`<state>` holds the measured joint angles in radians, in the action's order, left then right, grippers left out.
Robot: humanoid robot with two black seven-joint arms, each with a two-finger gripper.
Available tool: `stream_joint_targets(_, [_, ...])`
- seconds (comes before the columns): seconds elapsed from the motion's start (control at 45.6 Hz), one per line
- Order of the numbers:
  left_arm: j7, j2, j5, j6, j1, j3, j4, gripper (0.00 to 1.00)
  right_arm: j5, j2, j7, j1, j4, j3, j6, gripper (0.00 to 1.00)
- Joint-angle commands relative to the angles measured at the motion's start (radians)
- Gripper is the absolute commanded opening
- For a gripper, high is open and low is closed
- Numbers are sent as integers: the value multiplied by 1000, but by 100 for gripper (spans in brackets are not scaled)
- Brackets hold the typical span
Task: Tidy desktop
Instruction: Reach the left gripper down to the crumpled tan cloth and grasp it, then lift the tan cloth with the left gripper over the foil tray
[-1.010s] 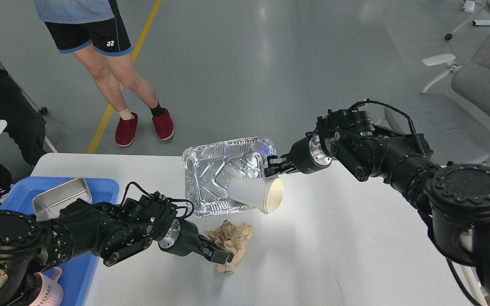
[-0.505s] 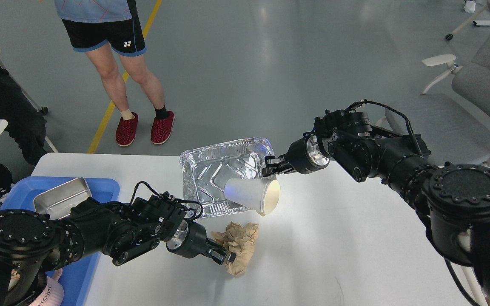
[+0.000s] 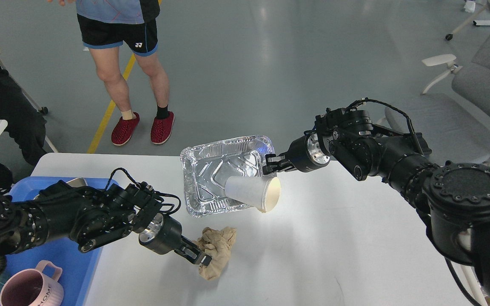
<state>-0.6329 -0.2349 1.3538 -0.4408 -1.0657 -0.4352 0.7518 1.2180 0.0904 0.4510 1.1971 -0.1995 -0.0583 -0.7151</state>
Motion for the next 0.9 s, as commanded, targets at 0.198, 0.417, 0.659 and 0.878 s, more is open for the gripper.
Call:
stream_joint_targets(0.198, [-5, -397, 7, -2, -195, -85, 308, 1, 0, -1, 0, -8, 2, 0, 8, 0])
stream_joint_targets(0.417, [-1, -803, 47, -65, -437, -85, 696, 1, 0, 0, 0, -8, 0, -2, 13, 0])
stream_joint_targets(0.659, [-5, -1227, 111, -386, -812, -8, 995, 1, 1, 0, 0, -8, 2, -2, 13, 0])
stream_joint_targets(0.878, [-25, -1307, 107, -519, -990, 154, 1008, 2, 1, 2, -2, -7, 2, -2, 14, 0])
